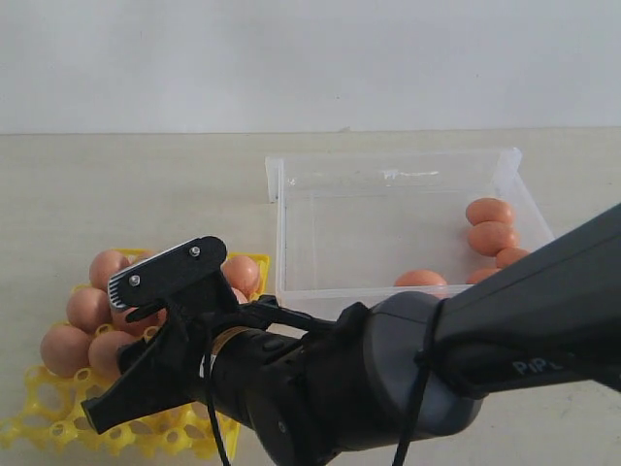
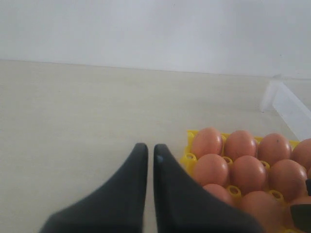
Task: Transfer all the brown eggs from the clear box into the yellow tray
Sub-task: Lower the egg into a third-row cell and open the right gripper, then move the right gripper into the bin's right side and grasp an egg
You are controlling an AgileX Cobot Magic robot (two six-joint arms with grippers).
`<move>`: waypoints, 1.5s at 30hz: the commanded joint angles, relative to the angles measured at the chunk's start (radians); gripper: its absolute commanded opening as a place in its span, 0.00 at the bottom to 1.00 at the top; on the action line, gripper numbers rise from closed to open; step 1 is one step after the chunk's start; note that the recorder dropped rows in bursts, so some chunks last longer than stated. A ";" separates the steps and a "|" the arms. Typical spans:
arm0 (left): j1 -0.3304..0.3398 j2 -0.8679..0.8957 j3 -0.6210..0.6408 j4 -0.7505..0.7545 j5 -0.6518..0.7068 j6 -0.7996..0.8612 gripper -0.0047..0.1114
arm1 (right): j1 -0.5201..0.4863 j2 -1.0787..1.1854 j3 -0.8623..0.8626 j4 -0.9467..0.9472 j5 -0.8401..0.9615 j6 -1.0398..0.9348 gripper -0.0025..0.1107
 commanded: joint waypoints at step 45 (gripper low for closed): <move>-0.006 -0.004 0.004 0.005 -0.007 0.000 0.08 | -0.842 -0.362 -0.383 0.374 -0.260 -0.880 0.15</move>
